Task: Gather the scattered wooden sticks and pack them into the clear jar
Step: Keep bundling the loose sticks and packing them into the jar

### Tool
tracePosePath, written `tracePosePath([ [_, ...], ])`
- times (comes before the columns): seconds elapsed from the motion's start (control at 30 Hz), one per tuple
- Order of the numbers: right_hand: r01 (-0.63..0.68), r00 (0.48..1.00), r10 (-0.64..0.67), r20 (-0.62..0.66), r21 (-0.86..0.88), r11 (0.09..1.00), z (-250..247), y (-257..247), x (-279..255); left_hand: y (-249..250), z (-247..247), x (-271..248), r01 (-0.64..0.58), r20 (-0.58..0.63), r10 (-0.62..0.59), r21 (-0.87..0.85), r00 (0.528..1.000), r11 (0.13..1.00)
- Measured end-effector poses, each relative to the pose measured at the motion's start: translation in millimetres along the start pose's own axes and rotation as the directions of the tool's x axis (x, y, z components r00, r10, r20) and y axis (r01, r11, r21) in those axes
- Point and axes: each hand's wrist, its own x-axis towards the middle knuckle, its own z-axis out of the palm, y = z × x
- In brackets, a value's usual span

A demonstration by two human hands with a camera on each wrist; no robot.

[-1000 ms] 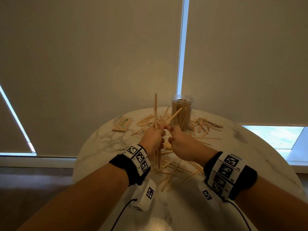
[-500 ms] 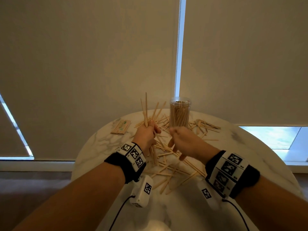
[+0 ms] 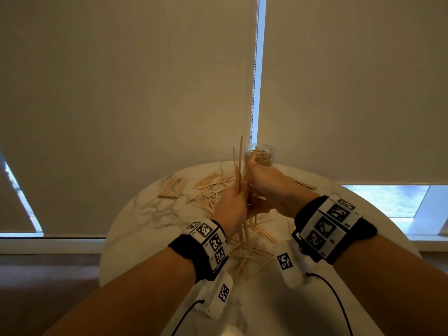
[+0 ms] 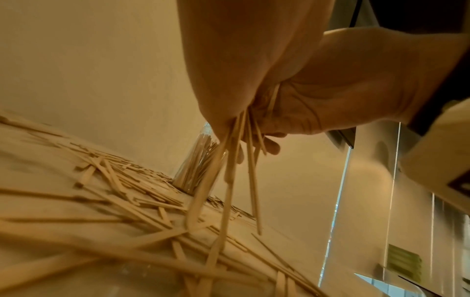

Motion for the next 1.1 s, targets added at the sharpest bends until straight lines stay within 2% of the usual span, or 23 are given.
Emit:
tracePosePath([
  [0.1, 0.028, 0.998, -0.025, 0.051, -0.056, 0.998, 1.9, 1.0, 0.6, 2.4, 1.4, -4.4, -0.018, 0.015, 0.017, 0.085, 1.000, 0.996],
  [0.2, 0.138, 0.990, -0.126, 0.061, -0.275, 0.952, 0.4, -2.1, 2.3, 0.4, 5.1, -8.9, -0.041, 0.011, 0.040, 0.168, 0.999, 0.985],
  [0.3, 0.213, 0.975, -0.220, 0.043, -0.485, 0.848, -3.0, -5.9, 9.4, 6.2, 12.5, -12.5, 0.014, 0.029, -0.016, 0.059, 0.999, 0.998],
  [0.47, 0.259, 0.954, -0.295, 0.051, -0.637, 0.726, -9.2, -3.3, 18.6, 14.7, 10.5, -12.6, 0.052, 0.031, -0.053, 0.006, 0.998, 0.999],
  [0.53, 0.268, 0.951, -0.307, 0.048, -0.627, 0.731, -11.8, 0.3, 21.5, 14.9, 11.7, -13.4, 0.085, 0.040, -0.082, -0.081, 0.996, 0.993],
  [0.6, 0.276, 0.947, -0.319, 0.022, -0.559, 0.782, -13.6, 2.5, 25.2, 16.0, 12.9, -15.1, 0.134, 0.051, -0.128, -0.131, 0.990, 0.982],
  [0.7, 0.347, 0.928, -0.366, -0.066, -0.196, 0.917, -17.7, -3.0, 22.3, 14.0, 12.1, -19.8, 0.178, 0.126, -0.169, -0.063, 0.977, 0.982],
  [0.73, 0.381, 0.918, -0.387, -0.085, -0.079, 0.921, -20.9, -6.8, 20.5, 12.6, 11.9, -21.7, 0.183, 0.160, -0.178, -0.023, 0.971, 0.983],
  [0.77, 0.414, 0.905, -0.415, -0.088, -0.034, 0.910, -23.9, -10.1, 19.0, 11.6, 11.5, -23.0, 0.184, 0.186, -0.185, 0.023, 0.965, 0.983],
  [0.9, 0.505, 0.840, -0.540, -0.057, -0.281, 0.816, -22.3, -12.6, 18.1, 12.9, 13.4, -22.5, 0.182, 0.206, -0.202, 0.114, 0.958, 0.977],
  [1.03, 0.405, 0.886, -0.462, 0.050, -0.568, 0.716, -19.8, -11.2, 20.5, 16.7, 12.4, -17.5, 0.115, 0.153, -0.141, 0.167, 0.978, 0.979],
  [1.1, 0.395, 0.902, -0.410, 0.131, -0.631, 0.668, -19.9, -12.8, 16.2, 16.2, 11.7, -16.1, 0.099, 0.151, -0.128, 0.185, 0.980, 0.978],
])
